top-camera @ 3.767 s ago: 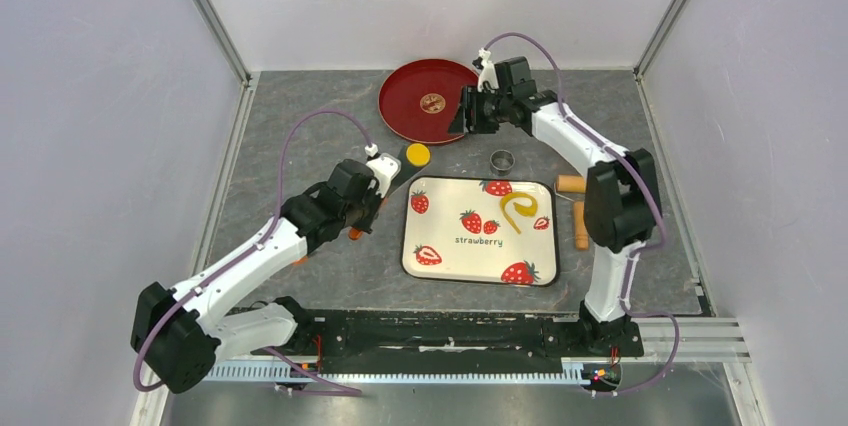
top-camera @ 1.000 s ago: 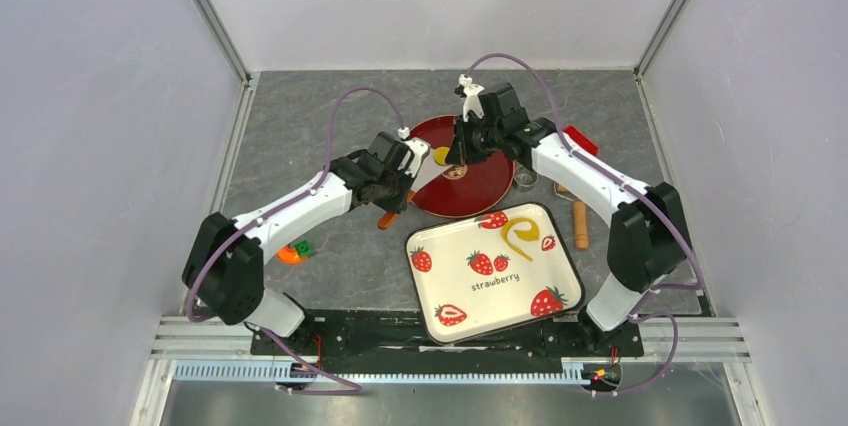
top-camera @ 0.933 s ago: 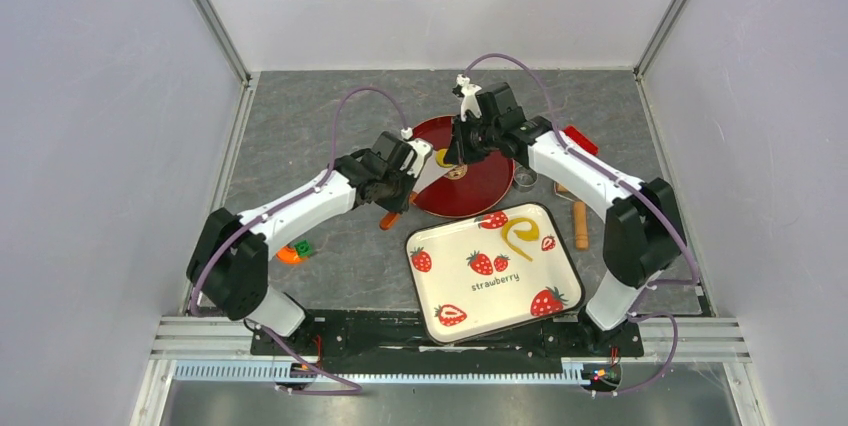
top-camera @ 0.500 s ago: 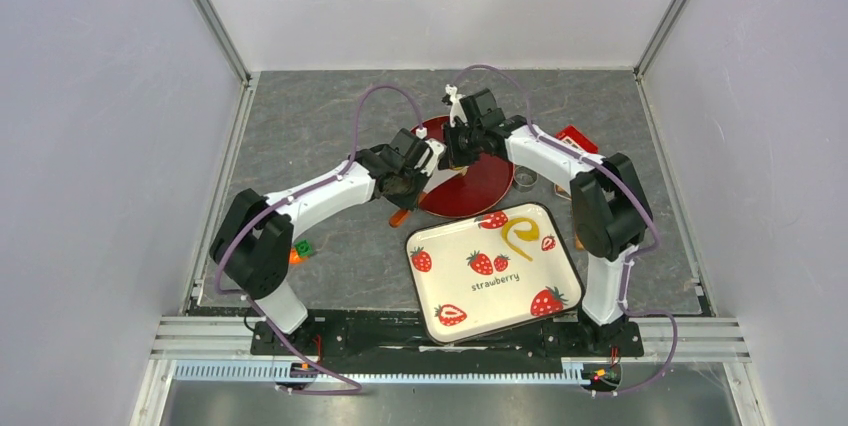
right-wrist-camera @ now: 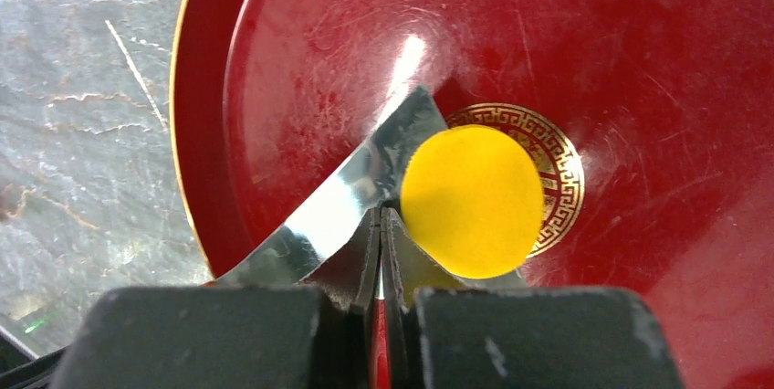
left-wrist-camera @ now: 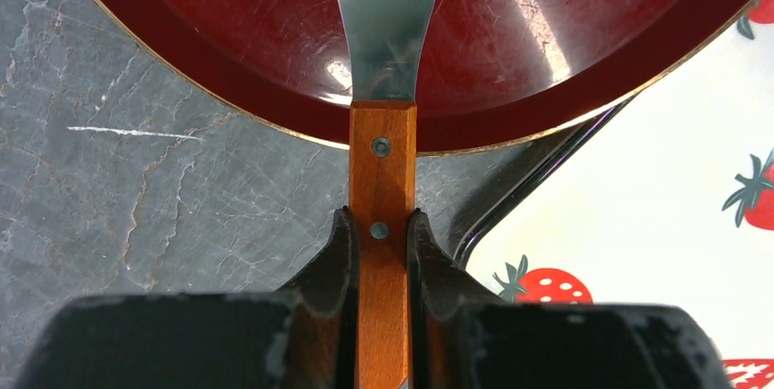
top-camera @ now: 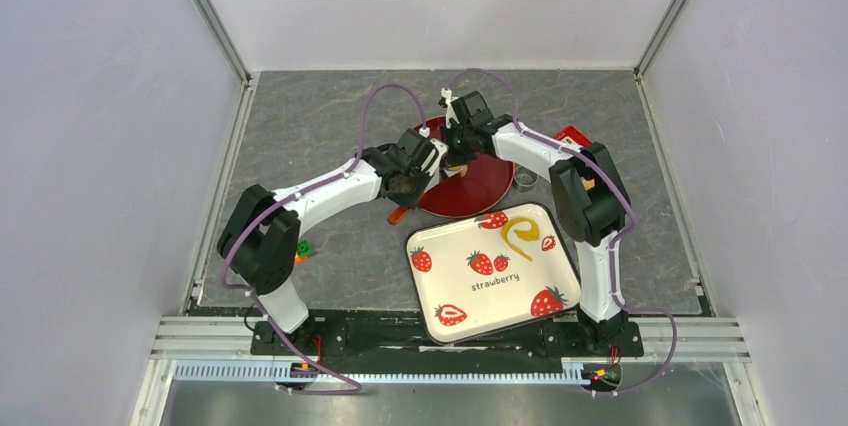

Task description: Roll out the dumpling wrappers from the dough

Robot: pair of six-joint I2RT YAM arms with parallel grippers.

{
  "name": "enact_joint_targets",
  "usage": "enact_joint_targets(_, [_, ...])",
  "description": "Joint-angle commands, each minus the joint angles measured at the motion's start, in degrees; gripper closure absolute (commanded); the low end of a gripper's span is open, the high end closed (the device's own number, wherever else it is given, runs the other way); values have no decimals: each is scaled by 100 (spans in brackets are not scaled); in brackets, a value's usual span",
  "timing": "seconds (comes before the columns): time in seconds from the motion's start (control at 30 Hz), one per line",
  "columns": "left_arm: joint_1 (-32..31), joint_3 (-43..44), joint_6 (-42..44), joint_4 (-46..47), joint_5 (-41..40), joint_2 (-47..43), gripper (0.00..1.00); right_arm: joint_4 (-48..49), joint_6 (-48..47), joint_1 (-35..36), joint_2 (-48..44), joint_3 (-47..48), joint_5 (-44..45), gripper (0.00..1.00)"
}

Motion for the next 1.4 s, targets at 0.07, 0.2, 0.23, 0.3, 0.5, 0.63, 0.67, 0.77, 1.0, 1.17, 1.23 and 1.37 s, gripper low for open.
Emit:
enact_joint_targets(0.07, [-64, 377, 29, 106, -340, 110, 98, -6, -183, 11, 161, 183, 376, 100])
enact_joint_targets(0.2, [-97, 483, 63, 85, -373, 206, 98, -66, -253, 13, 244, 189, 540, 100])
enact_joint_targets(0.23, [-108, 502, 73, 80, -389, 225, 98, -111, -272, 1, 268, 220, 586, 100])
enact_joint_targets(0.3, [-132, 538, 91, 75, -418, 251, 98, -152, -296, 5, 322, 230, 637, 100])
enact_joint_targets(0.5, [-195, 606, 135, 2, -578, 268, 98, -235, -354, 1, 345, 224, 798, 100])
enact_joint_targets(0.63, [-231, 665, 190, -120, -712, 242, 98, -292, -378, 0, 323, 254, 904, 100])
enact_joint_targets(0.67, [-244, 691, 220, -171, -759, 244, 98, -308, -379, 2, 332, 272, 936, 100])
enact_joint_targets(0.77, [-266, 756, 305, -329, -894, 210, 98, -344, -382, -3, 357, 324, 977, 100])
enact_joint_targets(1.0, [-275, 785, 544, -580, -963, 35, 98, -492, -412, -11, 481, 458, 1052, 100])
enact_joint_targets(1.17, [-275, 781, 620, -825, -968, -74, 98, -535, -416, -19, 500, 481, 1039, 100])
enact_joint_targets(1.23, [-275, 734, 632, -913, -964, -152, 98, -559, -430, -25, 512, 498, 1012, 100])
enact_joint_targets(1.37, [-275, 612, 628, -1068, -997, -418, 98, -577, -427, -29, 497, 499, 988, 100])
